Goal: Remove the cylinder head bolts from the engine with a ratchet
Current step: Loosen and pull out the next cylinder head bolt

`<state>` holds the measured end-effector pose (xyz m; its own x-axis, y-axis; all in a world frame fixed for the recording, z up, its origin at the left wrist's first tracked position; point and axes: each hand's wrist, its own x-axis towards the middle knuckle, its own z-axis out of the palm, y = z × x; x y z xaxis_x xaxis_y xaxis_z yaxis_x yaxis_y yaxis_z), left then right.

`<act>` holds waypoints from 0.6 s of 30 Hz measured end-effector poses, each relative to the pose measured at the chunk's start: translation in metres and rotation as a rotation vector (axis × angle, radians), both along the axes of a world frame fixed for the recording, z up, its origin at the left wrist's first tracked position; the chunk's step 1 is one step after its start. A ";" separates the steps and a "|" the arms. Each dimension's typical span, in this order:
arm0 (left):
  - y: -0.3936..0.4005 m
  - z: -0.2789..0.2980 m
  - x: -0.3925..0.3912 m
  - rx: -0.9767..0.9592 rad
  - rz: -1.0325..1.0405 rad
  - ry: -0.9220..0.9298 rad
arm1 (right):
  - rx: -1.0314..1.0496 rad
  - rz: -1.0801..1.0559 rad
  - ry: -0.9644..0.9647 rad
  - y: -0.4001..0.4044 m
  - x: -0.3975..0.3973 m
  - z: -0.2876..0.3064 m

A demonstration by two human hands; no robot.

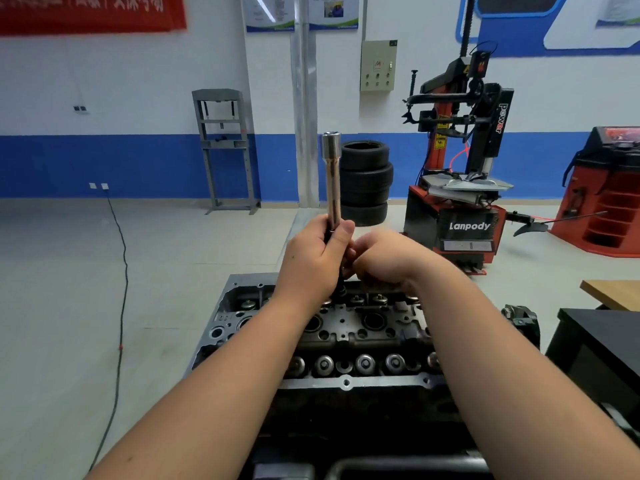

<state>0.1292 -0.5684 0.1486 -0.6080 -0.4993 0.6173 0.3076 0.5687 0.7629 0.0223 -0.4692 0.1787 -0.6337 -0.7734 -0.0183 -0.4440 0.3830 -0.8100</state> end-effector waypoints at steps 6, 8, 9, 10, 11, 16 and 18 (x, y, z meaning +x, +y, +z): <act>0.004 0.037 0.003 0.054 -0.017 0.147 | 0.020 0.170 0.094 0.006 0.017 -0.010; 0.005 0.051 0.007 0.089 -0.029 0.214 | -0.073 0.149 0.147 0.007 0.025 -0.013; 0.006 0.058 0.010 0.119 -0.034 0.250 | -0.122 0.138 0.165 0.008 0.029 -0.012; 0.006 0.065 0.013 0.159 -0.038 0.286 | -0.163 0.120 0.186 0.010 0.033 -0.008; 0.007 0.072 0.016 0.210 -0.043 0.322 | -0.191 0.097 0.225 0.013 0.036 -0.002; 0.008 0.107 0.035 0.660 -0.064 0.524 | -0.155 0.077 0.483 0.032 0.053 0.033; 0.012 0.112 0.044 0.884 -0.044 0.569 | -0.097 0.086 0.546 0.040 0.061 0.041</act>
